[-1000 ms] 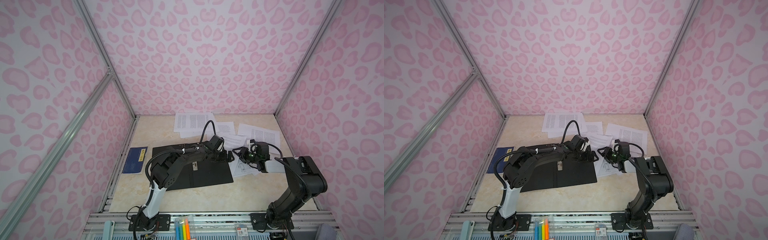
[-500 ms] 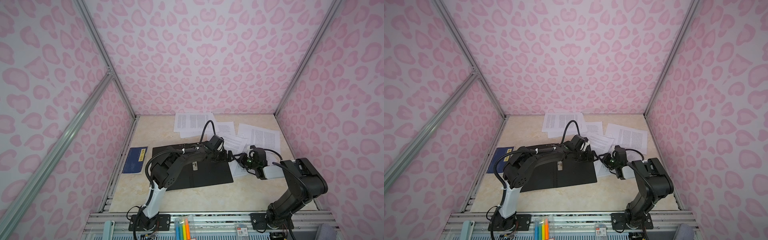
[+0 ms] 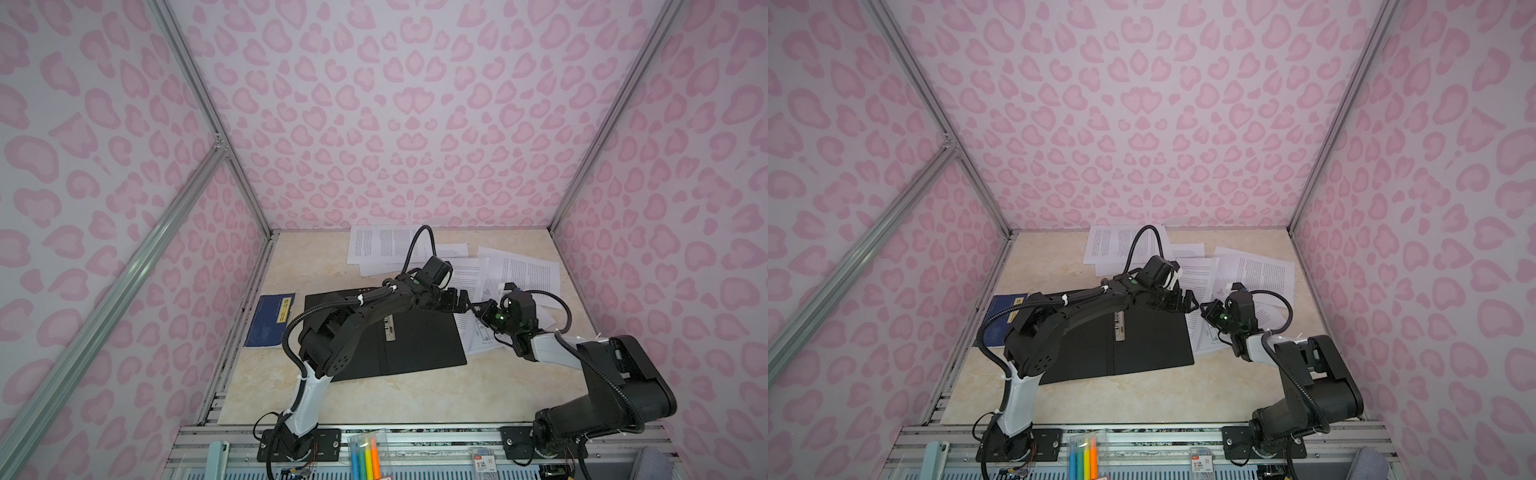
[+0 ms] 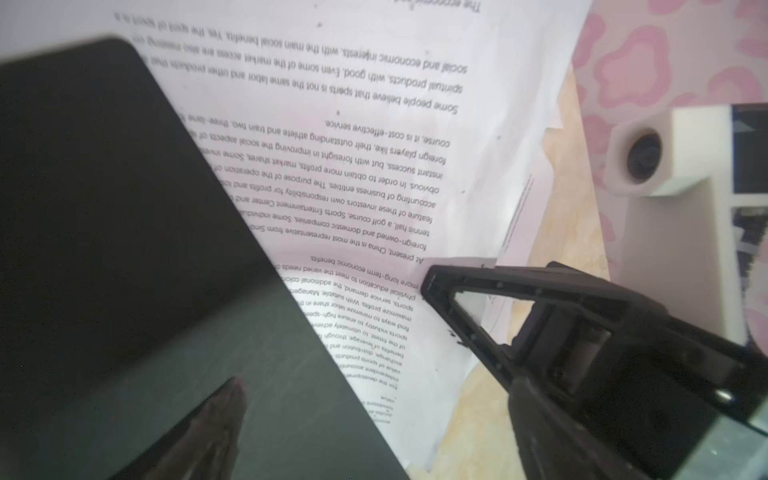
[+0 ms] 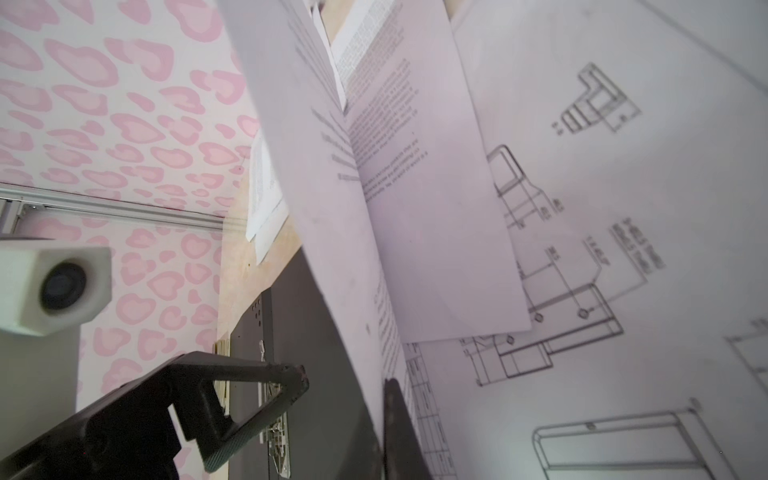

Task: Put the files into the folder
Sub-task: 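Lift the text sheet with the right gripper while the left gripper withdraws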

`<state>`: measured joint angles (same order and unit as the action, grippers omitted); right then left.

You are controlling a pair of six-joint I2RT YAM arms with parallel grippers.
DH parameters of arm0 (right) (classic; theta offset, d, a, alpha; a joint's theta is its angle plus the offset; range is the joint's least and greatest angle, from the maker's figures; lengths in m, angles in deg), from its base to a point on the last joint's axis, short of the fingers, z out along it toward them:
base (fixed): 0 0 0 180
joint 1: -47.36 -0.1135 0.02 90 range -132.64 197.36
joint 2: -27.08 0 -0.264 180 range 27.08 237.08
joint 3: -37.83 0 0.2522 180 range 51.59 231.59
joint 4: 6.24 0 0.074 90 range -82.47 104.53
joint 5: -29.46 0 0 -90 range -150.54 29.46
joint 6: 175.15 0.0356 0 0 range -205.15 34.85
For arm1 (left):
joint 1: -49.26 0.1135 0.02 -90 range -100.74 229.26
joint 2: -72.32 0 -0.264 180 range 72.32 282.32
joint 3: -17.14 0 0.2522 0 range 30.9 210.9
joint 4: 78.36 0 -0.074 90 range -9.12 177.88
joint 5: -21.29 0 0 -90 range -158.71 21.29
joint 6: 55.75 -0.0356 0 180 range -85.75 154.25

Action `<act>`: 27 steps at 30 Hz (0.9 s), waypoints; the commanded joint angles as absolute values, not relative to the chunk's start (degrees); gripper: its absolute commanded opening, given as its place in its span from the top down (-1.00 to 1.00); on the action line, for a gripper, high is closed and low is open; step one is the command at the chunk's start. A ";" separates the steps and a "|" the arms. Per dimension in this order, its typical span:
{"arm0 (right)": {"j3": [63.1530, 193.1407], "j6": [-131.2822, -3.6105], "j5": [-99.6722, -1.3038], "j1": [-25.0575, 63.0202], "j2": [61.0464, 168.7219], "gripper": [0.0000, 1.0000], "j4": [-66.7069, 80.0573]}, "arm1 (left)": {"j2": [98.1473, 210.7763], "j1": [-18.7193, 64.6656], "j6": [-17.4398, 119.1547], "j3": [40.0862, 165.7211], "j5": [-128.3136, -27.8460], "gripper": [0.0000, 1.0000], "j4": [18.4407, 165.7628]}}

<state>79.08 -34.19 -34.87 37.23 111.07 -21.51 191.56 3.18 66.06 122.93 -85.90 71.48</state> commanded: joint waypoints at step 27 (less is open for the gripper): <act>93.72 -53.65 -42.19 40.18 83.26 1.00 21.56 | 135.69 2.63 59.69 73.98 -58.35 -0.96 86.94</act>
<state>92.52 -51.21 -39.92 40.34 84.77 16.48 140.39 2.57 57.01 74.72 -64.33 104.24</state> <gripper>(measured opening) 0.063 0.979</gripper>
